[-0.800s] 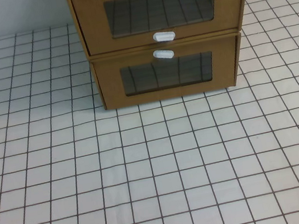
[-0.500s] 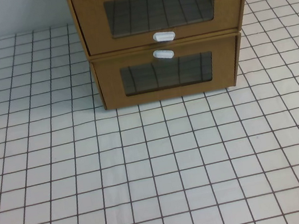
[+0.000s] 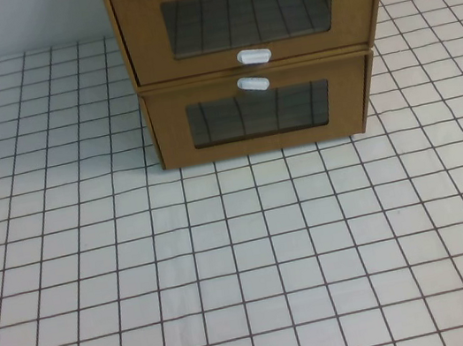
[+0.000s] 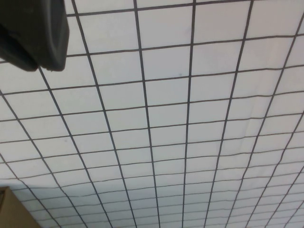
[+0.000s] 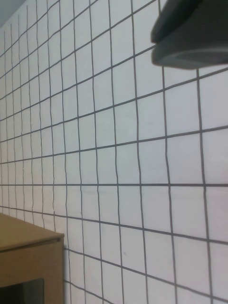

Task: Open the shoe box
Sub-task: 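Pull the top drawer of the cardboard box fully open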

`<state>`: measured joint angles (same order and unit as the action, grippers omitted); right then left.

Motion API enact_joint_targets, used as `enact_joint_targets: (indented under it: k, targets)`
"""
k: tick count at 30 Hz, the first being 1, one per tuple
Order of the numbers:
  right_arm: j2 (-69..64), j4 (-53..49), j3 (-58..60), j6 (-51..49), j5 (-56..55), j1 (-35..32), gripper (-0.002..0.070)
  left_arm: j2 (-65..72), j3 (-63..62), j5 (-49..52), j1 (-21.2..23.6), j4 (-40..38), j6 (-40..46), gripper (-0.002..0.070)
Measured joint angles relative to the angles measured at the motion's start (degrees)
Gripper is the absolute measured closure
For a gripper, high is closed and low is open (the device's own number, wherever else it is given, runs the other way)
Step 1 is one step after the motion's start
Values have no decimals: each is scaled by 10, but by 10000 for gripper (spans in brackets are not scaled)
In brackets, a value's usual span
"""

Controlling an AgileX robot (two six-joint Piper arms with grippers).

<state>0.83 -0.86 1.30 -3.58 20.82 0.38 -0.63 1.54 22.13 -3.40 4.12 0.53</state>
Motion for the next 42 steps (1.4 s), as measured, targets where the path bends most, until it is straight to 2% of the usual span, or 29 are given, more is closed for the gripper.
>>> enact_joint_targets:
  k: [14, 21, 24, 36, 39, 42]
  targets:
    - [0, 0, 0, 0, 0, 0, 689, 0, 0, -12, 0, -16, -14, 679]
    - [0, 0, 0, 0, 0, 0, 689, 0, 0, -120, 0, -213, -123, 679]
    - [0, 0, 0, 0, 0, 0, 689, 0, 0, -142, 0, -262, -135, 678]
    - [0, 0, 0, 0, 0, 0, 690, 0, 0, -155, 0, -281, -141, 679]
    - [0, 0, 0, 0, 0, 0, 690, 8, -24, -114, -1, -281, -136, 679]
    - [0, 0, 0, 0, 0, 0, 689, 66, -93, -52, -10, -267, -95, 678]
